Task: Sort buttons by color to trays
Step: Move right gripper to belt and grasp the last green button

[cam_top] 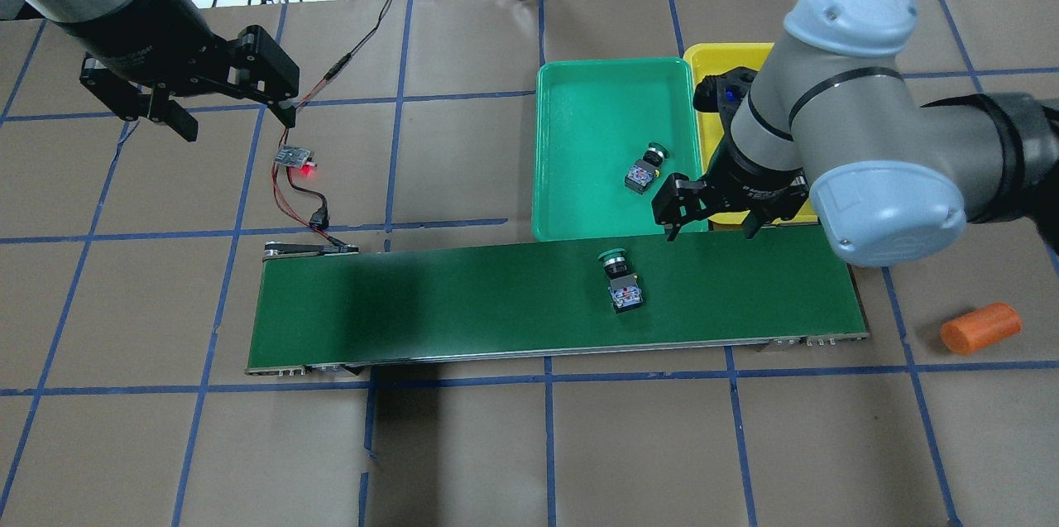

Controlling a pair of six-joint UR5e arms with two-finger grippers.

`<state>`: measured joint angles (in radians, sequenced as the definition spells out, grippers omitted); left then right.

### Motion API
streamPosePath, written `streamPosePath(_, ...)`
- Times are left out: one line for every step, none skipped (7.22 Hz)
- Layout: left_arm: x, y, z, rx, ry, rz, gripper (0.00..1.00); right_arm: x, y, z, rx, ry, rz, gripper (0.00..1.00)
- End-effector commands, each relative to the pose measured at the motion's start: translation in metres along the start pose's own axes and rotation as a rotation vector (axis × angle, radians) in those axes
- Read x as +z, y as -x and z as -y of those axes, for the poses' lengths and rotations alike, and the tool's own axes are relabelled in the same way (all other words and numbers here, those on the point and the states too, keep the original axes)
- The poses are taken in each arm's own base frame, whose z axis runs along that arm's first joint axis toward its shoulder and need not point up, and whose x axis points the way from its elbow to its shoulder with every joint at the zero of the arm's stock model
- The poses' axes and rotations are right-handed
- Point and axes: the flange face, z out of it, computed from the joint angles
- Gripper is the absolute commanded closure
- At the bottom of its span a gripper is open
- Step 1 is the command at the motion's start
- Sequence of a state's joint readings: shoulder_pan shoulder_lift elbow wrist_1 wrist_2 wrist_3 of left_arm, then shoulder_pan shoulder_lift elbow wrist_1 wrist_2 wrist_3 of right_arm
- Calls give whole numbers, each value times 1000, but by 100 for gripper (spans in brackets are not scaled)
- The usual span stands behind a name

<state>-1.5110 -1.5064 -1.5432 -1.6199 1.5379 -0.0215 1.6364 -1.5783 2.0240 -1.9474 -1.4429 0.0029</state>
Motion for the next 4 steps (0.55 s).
streamPosePath(0, 0, 0, 0, 0, -1, 0, 21, 8, -13, 74, 35, -4, 0)
streamPosePath(0, 0, 0, 0, 0, -1, 0, 27, 11, -11, 79, 42, -6, 0)
streamPosePath(0, 0, 0, 0, 0, 1, 0, 46, 15, -6, 71, 74, -10, 0)
streamPosePath(0, 1, 0, -2, 0, -1, 0, 52, 29, -6, 44, 60, -15, 0)
